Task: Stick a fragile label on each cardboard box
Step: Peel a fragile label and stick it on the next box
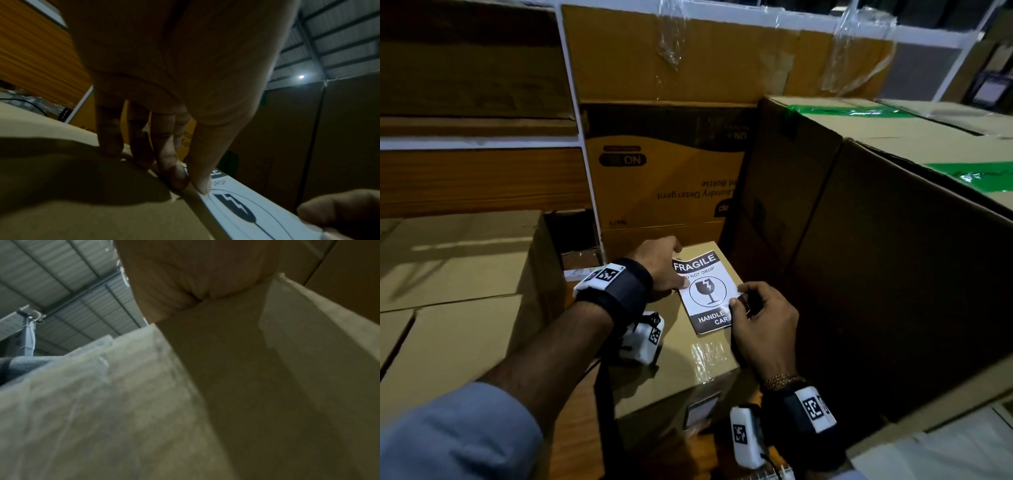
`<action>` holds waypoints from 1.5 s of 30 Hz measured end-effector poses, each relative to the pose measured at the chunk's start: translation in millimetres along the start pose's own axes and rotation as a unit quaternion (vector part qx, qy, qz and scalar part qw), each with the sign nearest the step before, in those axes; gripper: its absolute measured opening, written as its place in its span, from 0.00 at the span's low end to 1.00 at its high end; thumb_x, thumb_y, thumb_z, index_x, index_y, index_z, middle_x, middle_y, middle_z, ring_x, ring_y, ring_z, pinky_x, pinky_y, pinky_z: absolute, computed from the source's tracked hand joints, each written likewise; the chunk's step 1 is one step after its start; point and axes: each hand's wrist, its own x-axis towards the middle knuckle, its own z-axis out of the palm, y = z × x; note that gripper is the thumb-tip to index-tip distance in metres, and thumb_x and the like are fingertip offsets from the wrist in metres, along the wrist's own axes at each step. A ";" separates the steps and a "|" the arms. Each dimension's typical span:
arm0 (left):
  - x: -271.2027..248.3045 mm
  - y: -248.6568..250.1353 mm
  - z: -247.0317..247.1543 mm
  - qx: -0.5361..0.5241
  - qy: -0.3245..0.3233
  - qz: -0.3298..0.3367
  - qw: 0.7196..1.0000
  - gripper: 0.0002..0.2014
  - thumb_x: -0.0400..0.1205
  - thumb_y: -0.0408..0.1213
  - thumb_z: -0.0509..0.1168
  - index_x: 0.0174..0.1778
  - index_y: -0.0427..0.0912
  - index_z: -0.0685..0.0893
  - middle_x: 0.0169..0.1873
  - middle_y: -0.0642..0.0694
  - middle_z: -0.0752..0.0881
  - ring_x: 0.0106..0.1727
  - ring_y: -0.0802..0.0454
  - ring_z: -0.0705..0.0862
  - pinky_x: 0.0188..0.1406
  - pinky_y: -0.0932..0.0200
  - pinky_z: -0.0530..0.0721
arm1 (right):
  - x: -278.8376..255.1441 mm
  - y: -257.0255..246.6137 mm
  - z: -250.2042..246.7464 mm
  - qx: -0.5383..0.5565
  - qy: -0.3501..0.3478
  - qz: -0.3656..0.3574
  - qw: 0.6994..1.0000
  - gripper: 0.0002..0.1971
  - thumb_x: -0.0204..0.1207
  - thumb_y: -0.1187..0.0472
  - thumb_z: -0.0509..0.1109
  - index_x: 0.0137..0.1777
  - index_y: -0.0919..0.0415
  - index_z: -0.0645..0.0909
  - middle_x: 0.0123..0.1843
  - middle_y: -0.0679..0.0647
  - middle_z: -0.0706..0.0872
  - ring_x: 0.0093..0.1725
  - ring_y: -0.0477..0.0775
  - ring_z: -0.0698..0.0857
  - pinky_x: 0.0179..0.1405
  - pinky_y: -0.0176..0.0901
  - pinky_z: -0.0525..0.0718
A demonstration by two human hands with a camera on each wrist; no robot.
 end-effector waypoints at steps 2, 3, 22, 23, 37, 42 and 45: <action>-0.3 0.6 0.3 0.003 0.000 -0.001 1.000 0.37 0.75 0.44 0.83 0.78 0.49 0.74 0.66 0.48 0.85 0.60 0.49 0.83 0.53 0.54 0.82 | 0.2 0.3 0.0 0.000 0.003 -0.003 1.000 0.09 0.76 0.63 0.79 0.55 0.55 0.89 0.51 0.48 0.89 0.49 0.43 0.87 0.43 0.13 0.73; -0.7 0.8 0.3 0.004 0.001 0.000 1.000 0.37 0.74 0.44 0.83 0.78 0.49 0.74 0.66 0.48 0.85 0.61 0.49 0.84 0.54 0.54 0.83 | -0.2 0.4 0.0 -0.002 0.004 -0.006 1.000 0.09 0.76 0.63 0.79 0.55 0.55 0.89 0.51 0.48 0.89 0.49 0.43 0.87 0.43 0.13 0.73; 5.1 0.4 7.7 0.055 0.002 0.014 0.998 0.39 0.75 0.46 0.82 0.81 0.50 0.73 0.67 0.49 0.85 0.61 0.49 0.83 0.56 0.53 0.83 | -1.8 -1.0 6.1 -0.044 0.008 -0.021 0.999 0.10 0.78 0.63 0.77 0.58 0.57 0.88 0.53 0.49 0.86 0.52 0.45 0.85 0.47 0.19 0.76; 4.8 1.1 8.1 0.054 0.005 0.011 0.998 0.38 0.74 0.46 0.83 0.79 0.49 0.74 0.65 0.49 0.86 0.60 0.49 0.84 0.59 0.50 0.85 | -2.2 -0.6 6.7 -0.047 0.009 -0.027 0.998 0.10 0.78 0.63 0.77 0.58 0.57 0.88 0.53 0.49 0.86 0.51 0.46 0.85 0.49 0.25 0.79; 2.1 3.7 5.3 0.059 0.015 -0.045 0.997 0.38 0.70 0.49 0.84 0.71 0.46 0.74 0.60 0.46 0.84 0.54 0.47 0.80 0.48 0.49 0.83 | -4.1 -2.0 10.7 -0.068 0.007 -0.019 0.997 0.11 0.80 0.62 0.76 0.61 0.56 0.86 0.57 0.51 0.85 0.56 0.49 0.86 0.53 0.38 0.84; -3.8 8.0 0.9 0.049 0.036 -0.014 0.998 0.39 0.66 0.46 0.87 0.70 0.51 0.73 0.60 0.50 0.83 0.56 0.48 0.81 0.51 0.48 0.84 | -4.4 -3.7 11.6 -0.072 0.008 -0.017 0.997 0.12 0.81 0.61 0.75 0.63 0.55 0.86 0.58 0.50 0.85 0.57 0.48 0.86 0.54 0.44 0.89; -8.8 17.3 2.5 0.075 0.031 0.024 0.996 0.32 0.68 0.42 0.86 0.65 0.55 0.78 0.60 0.50 0.82 0.58 0.47 0.81 0.54 0.48 0.84 | -4.9 -4.4 10.5 -0.083 0.009 -0.019 0.996 0.12 0.81 0.61 0.75 0.63 0.55 0.85 0.58 0.50 0.84 0.56 0.48 0.85 0.53 0.39 0.86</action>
